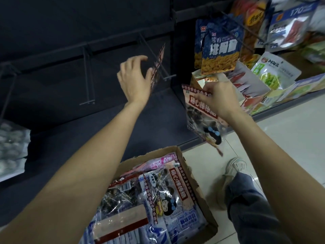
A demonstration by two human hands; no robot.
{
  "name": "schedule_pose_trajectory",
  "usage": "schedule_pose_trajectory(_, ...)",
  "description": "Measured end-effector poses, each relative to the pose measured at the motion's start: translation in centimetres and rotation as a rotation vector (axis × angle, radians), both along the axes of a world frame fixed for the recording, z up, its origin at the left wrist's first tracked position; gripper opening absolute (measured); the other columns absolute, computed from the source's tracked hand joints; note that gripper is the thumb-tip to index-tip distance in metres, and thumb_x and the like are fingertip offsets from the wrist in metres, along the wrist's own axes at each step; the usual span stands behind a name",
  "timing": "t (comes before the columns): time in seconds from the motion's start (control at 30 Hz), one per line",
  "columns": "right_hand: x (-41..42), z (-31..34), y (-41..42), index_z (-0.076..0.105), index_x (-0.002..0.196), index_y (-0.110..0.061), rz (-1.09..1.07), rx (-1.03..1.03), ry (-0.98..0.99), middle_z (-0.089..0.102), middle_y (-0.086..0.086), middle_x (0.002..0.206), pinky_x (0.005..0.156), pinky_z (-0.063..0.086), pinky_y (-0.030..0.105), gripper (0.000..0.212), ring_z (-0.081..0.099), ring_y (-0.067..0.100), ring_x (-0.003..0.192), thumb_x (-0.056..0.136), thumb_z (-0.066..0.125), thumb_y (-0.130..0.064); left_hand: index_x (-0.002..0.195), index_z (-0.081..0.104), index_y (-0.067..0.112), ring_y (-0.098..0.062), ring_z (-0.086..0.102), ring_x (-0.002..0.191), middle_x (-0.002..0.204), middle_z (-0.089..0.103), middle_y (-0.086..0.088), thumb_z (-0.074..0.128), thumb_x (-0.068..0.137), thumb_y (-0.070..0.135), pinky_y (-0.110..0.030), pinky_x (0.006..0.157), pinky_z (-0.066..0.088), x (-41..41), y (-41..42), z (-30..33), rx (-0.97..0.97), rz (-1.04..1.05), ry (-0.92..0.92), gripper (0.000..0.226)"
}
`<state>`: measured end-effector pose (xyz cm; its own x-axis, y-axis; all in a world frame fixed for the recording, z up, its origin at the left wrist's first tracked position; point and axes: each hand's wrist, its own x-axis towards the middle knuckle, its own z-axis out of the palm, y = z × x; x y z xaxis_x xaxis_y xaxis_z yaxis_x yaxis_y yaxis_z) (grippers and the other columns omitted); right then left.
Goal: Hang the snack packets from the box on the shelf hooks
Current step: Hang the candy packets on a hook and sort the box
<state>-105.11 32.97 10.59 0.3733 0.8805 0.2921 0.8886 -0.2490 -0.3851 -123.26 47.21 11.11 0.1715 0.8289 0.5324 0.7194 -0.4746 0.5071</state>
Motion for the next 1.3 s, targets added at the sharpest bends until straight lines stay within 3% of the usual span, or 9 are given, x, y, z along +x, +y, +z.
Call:
schedule_pose_trajectory(0.07, -0.4, -0.5, -1.6, 0.070, 0.091, -0.013, 0.124, -0.008, -0.043, 0.069, 0.012, 0.081, 0.063, 0.048, 0.040, 0.028, 0.062, 0.035, 0.078, 0.086, 0.067, -0.040, 0.105, 0.061, 0.019, -0.018, 0.050, 0.106, 0.108, 0.059, 0.003, 0.058, 0.087, 0.027, -0.024, 0.087, 0.031, -1.1, -3.4, -1.3, 0.042, -0.039, -0.153, 0.020)
schedule_pose_trajectory(0.13, -1.2, -0.5, -2.4, 0.069, 0.091, -0.015, 0.234, -0.005, -0.103, 0.071, 0.009, 0.085, 0.063, 0.049, 0.040, 0.026, 0.064, 0.033, 0.079, 0.085, 0.067, -0.040, 0.103, 0.060, 0.013, -0.015, 0.050, 0.100, 0.103, 0.058, 0.004, 0.056, 0.088, 0.023, -0.026, 0.087, 0.037, -2.2, -7.1, -2.5, -0.008, -0.249, -0.239, 0.018)
schedule_pose_trajectory(0.27, -3.0, 0.8, -2.7, 0.071, 0.089, -0.015, 0.453, 0.067, -0.185, 0.070, 0.005, 0.080, 0.055, 0.045, 0.034, 0.028, 0.065, 0.029, 0.072, 0.081, 0.065, -0.041, 0.131, 0.051, 0.018, -0.013, 0.040, 0.128, 0.133, 0.050, 0.006, 0.061, 0.088, 0.031, -0.032, 0.109, 0.027, -3.4, -10.7, -3.2, -0.154, -0.687, 0.142, 0.046)
schedule_pose_trajectory(0.4, -4.2, 1.0, -2.3, 0.072, 0.091, -0.015, 0.486, 0.044, -0.109, 0.070, 0.002, 0.081, 0.059, 0.050, 0.034, 0.030, 0.065, 0.024, 0.072, 0.081, 0.069, -0.043, 0.103, 0.067, 0.021, -0.016, 0.057, 0.101, 0.104, 0.068, 0.006, 0.063, 0.085, 0.043, -0.039, 0.100, 0.032, -3.8, -9.2, -1.1, -0.069, -0.632, 0.235, 0.028)
schedule_pose_trajectory(0.57, -2.3, 1.5, -2.6, 0.071, 0.088, -0.015, 0.429, -0.080, 0.214, 0.066, -0.005, 0.082, 0.062, 0.039, 0.011, 0.011, 0.058, 0.004, 0.072, 0.083, 0.071, -0.025, 0.095, 0.070, 0.022, -0.014, 0.060, 0.087, 0.091, 0.060, 0.014, 0.065, 0.086, 0.031, -0.040, 0.080, 0.049, -5.3, -6.6, 0.2, -0.240, -0.645, 0.141, 0.014)
schedule_pose_trajectory(0.77, -3.0, 1.3, 0.5, 0.067, 0.081, -0.018, 0.113, 0.218, 0.725, 0.063, -0.011, 0.075, 0.063, 0.047, 0.013, 0.005, 0.059, -0.008, 0.065, 0.084, 0.071, -0.018, 0.088, 0.064, 0.032, -0.003, 0.059, 0.088, 0.085, 0.062, 0.021, 0.065, 0.088, 0.029, -0.029, 0.082, 0.045, -4.4, -4.1, 0.6, -0.334, -0.514, -0.078, 0.003)
schedule_pose_trajectory(0.97, -2.3, 2.1, 4.7, 0.061, 0.074, -0.025, -0.003, 0.245, 0.831, 0.072, 0.009, 0.092, 0.073, 0.059, 0.043, 0.016, 0.071, 0.022, 0.083, 0.080, 0.075, -0.023, 0.083, 0.065, 0.032, -0.009, 0.062, 0.093, 0.089, 0.065, 0.015, 0.063, 0.089, 0.032, -0.032, 0.085, 0.050, -2.8, -2.3, 1.2, -0.435, -0.375, -0.141, 0.006)
schedule_pose_trajectory(1.17, -2.8, 1.3, 6.1, 0.056, 0.073, -0.026, -0.060, 0.214, 0.797, 0.071, 0.006, 0.092, 0.071, 0.060, 0.039, 0.020, 0.070, 0.018, 0.080, 0.082, 0.073, -0.025, 0.085, 0.066, 0.029, -0.010, 0.063, 0.091, 0.090, 0.065, 0.013, 0.063, 0.090, 0.031, -0.025, 0.080, 0.050, -2.4, -1.6, 0.0, -0.523, -0.312, -0.152, 0.006)
schedule_pose_trajectory(1.3, -2.7, 1.1, 6.2, 0.057, 0.077, -0.024, -0.098, 0.235, 0.772, 0.068, 0.001, 0.087, 0.068, 0.060, 0.034, 0.017, 0.070, 0.017, 0.079, 0.083, 0.072, -0.025, 0.090, 0.069, 0.026, -0.007, 0.062, 0.091, 0.089, 0.065, 0.015, 0.063, 0.089, 0.032, -0.027, 0.082, 0.049, -2.3, -1.4, -0.1, -0.410, -0.351, -0.114, 0.009)
